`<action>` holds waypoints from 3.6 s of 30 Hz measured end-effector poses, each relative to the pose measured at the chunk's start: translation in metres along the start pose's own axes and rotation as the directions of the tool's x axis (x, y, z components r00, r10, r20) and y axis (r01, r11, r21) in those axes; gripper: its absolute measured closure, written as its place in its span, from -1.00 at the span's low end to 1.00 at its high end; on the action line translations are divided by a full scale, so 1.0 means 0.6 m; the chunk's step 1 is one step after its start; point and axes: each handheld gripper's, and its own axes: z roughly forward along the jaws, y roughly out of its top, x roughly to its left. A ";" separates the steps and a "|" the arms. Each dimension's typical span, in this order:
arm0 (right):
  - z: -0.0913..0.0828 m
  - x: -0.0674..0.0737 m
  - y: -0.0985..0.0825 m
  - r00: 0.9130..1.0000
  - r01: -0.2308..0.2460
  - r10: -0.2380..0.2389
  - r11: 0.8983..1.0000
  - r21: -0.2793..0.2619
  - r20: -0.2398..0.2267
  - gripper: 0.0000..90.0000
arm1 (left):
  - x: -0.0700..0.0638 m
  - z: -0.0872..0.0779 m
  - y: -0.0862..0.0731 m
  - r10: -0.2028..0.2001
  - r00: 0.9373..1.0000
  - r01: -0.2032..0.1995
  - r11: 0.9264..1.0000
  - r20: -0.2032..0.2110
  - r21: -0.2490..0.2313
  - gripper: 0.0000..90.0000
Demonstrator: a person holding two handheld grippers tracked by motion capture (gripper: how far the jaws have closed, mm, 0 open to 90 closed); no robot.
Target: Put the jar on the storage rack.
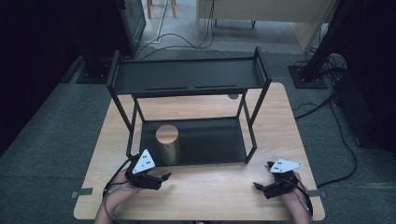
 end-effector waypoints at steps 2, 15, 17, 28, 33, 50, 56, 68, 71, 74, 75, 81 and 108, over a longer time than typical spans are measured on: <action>0.000 0.000 0.000 1.000 0.000 0.000 1.000 0.000 0.000 -1.00 | -0.001 0.000 -0.001 0.009 1.000 -0.009 1.000 0.014 0.001 -0.55; 0.000 0.000 0.000 1.000 0.000 0.000 1.000 0.000 0.000 -1.00 | -0.004 -0.001 -0.010 0.040 0.998 -0.040 0.999 0.054 -0.003 -0.56; 0.000 0.000 0.000 1.000 0.000 0.000 1.000 0.000 0.000 -1.00 | -0.005 -0.002 -0.011 0.048 0.997 -0.047 0.999 0.058 -0.009 -0.56; 0.000 0.000 0.000 1.000 0.001 -0.001 1.000 0.000 -0.003 -1.00 | -0.005 -0.008 -0.023 0.079 0.993 -0.078 0.997 0.085 -0.018 -0.56; 0.000 0.000 0.000 1.000 0.001 -0.001 1.000 0.000 -0.003 -1.00 | -0.004 -0.010 -0.026 0.078 0.991 -0.077 0.997 0.107 -0.019 -0.56; 0.000 0.000 0.000 1.000 0.001 -0.001 1.000 0.000 -0.003 -1.00 | 0.000 -0.013 -0.039 0.082 0.981 -0.084 0.996 0.174 0.005 -0.56; 0.000 0.000 0.000 1.000 0.001 -0.001 1.000 0.000 -0.003 -1.00 | 0.002 -0.017 -0.043 0.076 0.980 -0.078 0.997 0.185 0.002 -0.55; 0.000 0.000 0.000 1.000 0.001 -0.001 1.000 0.000 -0.003 -1.00 | 0.008 -0.026 -0.054 0.084 0.976 -0.084 0.996 0.200 -0.008 -0.56; 0.000 0.000 0.000 1.000 0.001 -0.001 1.000 0.000 -0.003 -1.00 | 0.011 -0.027 -0.056 0.074 0.976 -0.076 0.997 0.204 -0.001 -0.55; 0.000 0.000 0.000 1.000 0.001 -0.001 1.000 0.000 -0.003 -1.00 | 0.013 -0.029 -0.058 0.067 0.974 -0.071 0.997 0.215 0.012 -0.55; 0.000 0.000 0.000 1.000 0.001 -0.001 1.000 0.000 -0.003 -1.00 | 0.013 -0.030 -0.059 0.066 0.975 -0.071 0.997 0.214 0.017 -0.56; 0.000 0.000 0.000 1.000 0.001 -0.001 1.000 0.000 -0.003 -1.00 | 0.016 -0.031 -0.062 0.057 0.973 -0.066 0.997 0.224 0.033 -0.55; 0.000 0.001 0.000 1.000 0.002 -0.002 1.000 0.000 -0.003 -1.00 | 0.031 -0.044 -0.084 0.042 0.973 -0.061 0.995 0.226 0.078 -0.55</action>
